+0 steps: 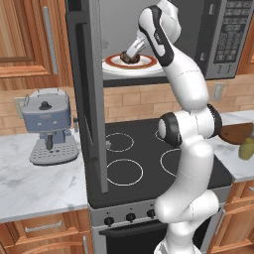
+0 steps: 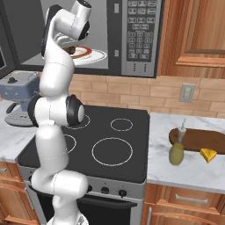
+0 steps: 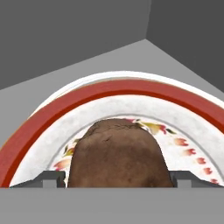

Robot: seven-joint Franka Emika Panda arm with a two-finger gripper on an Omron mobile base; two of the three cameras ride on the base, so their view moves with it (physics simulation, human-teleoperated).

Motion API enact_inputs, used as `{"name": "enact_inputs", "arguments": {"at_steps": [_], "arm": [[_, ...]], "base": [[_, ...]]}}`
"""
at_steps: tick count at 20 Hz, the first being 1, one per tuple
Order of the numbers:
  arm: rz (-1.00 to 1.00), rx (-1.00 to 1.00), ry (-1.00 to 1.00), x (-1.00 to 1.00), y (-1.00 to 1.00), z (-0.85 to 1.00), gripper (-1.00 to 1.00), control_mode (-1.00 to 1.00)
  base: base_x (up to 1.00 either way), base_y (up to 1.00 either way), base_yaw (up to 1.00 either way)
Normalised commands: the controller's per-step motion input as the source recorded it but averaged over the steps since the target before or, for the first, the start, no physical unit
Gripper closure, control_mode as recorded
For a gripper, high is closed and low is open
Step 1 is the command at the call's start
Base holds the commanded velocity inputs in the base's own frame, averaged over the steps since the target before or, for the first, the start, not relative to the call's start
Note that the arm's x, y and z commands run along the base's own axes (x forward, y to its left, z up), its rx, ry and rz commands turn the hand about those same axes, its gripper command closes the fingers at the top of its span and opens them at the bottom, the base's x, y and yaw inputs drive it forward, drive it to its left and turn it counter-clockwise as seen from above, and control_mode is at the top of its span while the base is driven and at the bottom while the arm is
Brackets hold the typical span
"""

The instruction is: Retrieve the reheated potato from the microwave, then place the potato, cheese, and condiment on the cutting board.

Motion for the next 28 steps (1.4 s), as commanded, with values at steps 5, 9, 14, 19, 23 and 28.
{"name": "enact_inputs", "arguments": {"at_steps": [5,9,14,19,23,28], "arm": [[0.00,0.00,-0.06,-0.15,0.00,-0.03,1.00,-1.00],[0.00,0.00,-0.11,-0.18,0.00,-0.04,1.00,-1.00],[-0.04,0.00,-0.07,-0.11,0.02,-0.04,1.00,-1.00],[-0.17,0.03,-0.04,-0.12,0.07,-0.02,1.00,-1.00],[-0.21,0.03,-0.08,0.01,0.14,0.01,1.00,-1.00],[-0.18,0.04,-0.11,-0.18,0.06,0.01,1.00,-1.00]], "base": [[0.00,0.00,0.00],[0.00,0.00,0.00],[0.00,0.00,0.00],[0.00,0.00,0.00],[0.00,0.00,0.00],[0.00,0.00,0.00]]}}
